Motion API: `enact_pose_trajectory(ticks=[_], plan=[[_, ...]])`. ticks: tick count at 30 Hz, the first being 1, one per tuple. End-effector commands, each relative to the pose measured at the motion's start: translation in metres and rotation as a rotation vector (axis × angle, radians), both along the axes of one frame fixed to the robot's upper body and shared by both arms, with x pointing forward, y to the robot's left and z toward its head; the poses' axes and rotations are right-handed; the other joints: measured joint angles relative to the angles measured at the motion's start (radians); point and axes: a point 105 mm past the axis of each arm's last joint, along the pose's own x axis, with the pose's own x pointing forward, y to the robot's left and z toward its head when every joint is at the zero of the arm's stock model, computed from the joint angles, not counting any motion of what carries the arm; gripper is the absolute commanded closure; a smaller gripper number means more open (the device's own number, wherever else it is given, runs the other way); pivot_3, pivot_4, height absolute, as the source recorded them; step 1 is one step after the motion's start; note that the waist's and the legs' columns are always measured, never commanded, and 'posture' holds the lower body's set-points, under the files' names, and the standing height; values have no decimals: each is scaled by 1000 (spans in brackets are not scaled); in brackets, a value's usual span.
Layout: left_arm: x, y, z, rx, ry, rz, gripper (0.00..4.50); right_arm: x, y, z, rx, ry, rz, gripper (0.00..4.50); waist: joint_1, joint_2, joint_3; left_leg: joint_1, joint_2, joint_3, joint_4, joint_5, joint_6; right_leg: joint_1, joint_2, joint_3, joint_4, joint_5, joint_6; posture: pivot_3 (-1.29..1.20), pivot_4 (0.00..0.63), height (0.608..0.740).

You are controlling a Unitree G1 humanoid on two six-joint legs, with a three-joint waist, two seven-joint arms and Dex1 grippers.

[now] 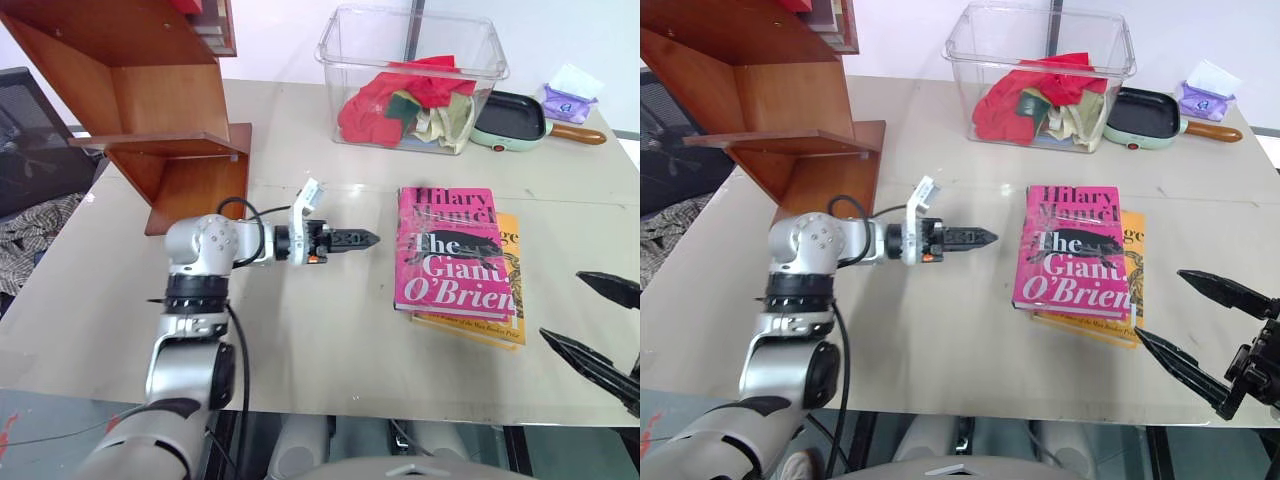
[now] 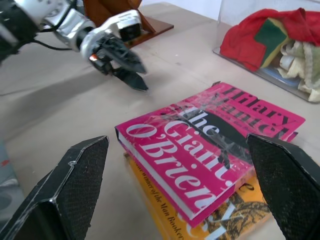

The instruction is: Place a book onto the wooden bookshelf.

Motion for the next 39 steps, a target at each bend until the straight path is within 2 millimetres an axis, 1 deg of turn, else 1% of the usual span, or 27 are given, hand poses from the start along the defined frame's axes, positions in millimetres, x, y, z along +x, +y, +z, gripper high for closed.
enact_pose_trajectory(ticks=[1, 5, 8, 12, 15, 19, 20, 22, 23, 24, 25, 26, 27, 29, 30, 33, 34, 37, 39], plan=[[8, -12, -4, -57, 93, 22, 0, -4, 3, 9, -33, -57, -16, 45, 0, 0, 0, 0, 0, 0, 0, 0, 0, 0, 0, 0, 0, 0, 0, 0, 150, 714], [14, -29, -5, -149, 174, 35, 0, -7, 4, 8, -42, -61, -32, 45, -1, -1, 0, -1, 0, 0, 0, 0, 0, 0, 0, 0, 0, 1, -1, 0, 150, 714], [13, -44, -13, -137, 184, 18, 0, -8, 6, 8, -47, -67, -45, 45, 1, -1, 0, -1, 0, 0, 0, 0, 0, 0, 0, 0, -1, 1, -1, 0, 150, 714], [16, -63, -14, -189, 202, 15, 0, -9, 6, 8, -48, -72, -59, 45, 2, -1, 0, -2, -1, 0, 0, 0, 0, 0, -1, 0, -1, 1, -1, 0, 150, 714], [16, -74, -20, -191, 200, 4, 0, -9, 5, 7, -55, -69, -72, 45, 2, -1, 0, -3, -1, 0, 0, 0, 0, -1, -1, 0, -1, 1, -1, 0, 150, 714], [20, -82, -21, -229, 209, 8, 0, -10, 2, 7, -65, -71, -93, 45, 2, -1, 0, -3, -1, -1, 0, 0, 0, -2, -1, -1, -1, 1, -1, 0, 150, 714], [19, -84, -22, -236, 216, 2, 417, -10, 2, 7, -67, -71, -96, 0, 2, -1, 0, -3, -1, -1, 0, 0, 0, -2, -1, -1, -1, 1, -1, 0, 150, 714], [15, -87, -22, -248, 228, -25, 755, -10, 2, 7, -68, -72, -103, 0, 2, -1, 0, -4, -1, -1, 0, 0, 0, -2, -1, -1, -1, 1, -1, 0, 150, 714], [14, -88, -23, -250, 230, -31, 1219, -10, 2, 7, -69, -71, -106, 0, 1, -1, 0, -4, -1, -1, 0, 0, 0, -2, -1, -1, -2, 1, -1, 0, 150, 714], [14, -88, -23, -251, 231, -33, 1360, -10, 1, 6, -70, -70, -108, 0, 1, -1, 0, -4, -1, -1, 0, 0, 0, -2, -1, -1, -2, 1, -1, 0, 150, 714], [14, -87, -24, -252, 230, -33, 1935, -10, 1, 6, -70, -69, -110, 0, 1, -1, 0, -4, -1, -1, 0, 0, 0, -2, -1, -1, -2, 1, -1, 0, 150, 714], [15, -85, -24, -253, 230, -26, 2320, -10, 1, 5, -70, -68, -111, 0, 1, -1, 0, -4, -1, -1, 0, 0, 0, -2, -1, -1, -2, 1, -1, 0, 150, 714], [16, -83, -24, -257, 229, -18, 2579, -9, 1, 5, -70, -67, -111, 0, 2, -1, 0, -4, -1, -1, 0, 0, 0, -2, -1, -1, -2, 1, -1, 0, 150, 714], [19, -76, -22, -263, 222, -5, 3515, -8, 1, 3, -69, -66, -109, 0, 1, -1, 0, -4, -1, -1, 0, 0, 0, -2, -1, -2, -2, 1, -1, 0, 150, 714], [21, -71, -20, -269, 213, 5, 3828, -7, 2, 2, -67, -66, -107, 0, 1, -1, 0, -4, -1, -1, 0, 0, 0, -2, -1, -2, -2, 1, -1, 0, 150, 714], [25, -57, -10, -302, 185, 17, 3851, -5, 3, 0, -61, -68, -102, 0, -7, 0, 0, -4, -1, -1, 0, 0, 0, -2, -1, -1, -1, 1, -1, 0, 150, 714], [28, -48, -3, -317, 155, 27, 3851, -3, 4, 0, -58, -71, -98, 0, -10, -1, 0, -3, -1, -1, 0, 0, 0, -2, 0, -1, -1, 1, -1, 0, 150, 714], [38, -18, 29, -329, 12, 78, 3851, 7, 3, 0, -47, -98, -88, 0, -19, -1, 0, -3, 0, -2, 0, 0, 0, -2, 0, -1, 0, 1, -1, 0, 150, 714], [42, -2, 51, -291, -126, 112, 3851, 16, 3, 4, -35, -131, -86, 0, -23, -1, 1, -3, 0, -1, 0, 0, 0, -3, 0, -1, 0, 1, -1, 0, 150, 714]])
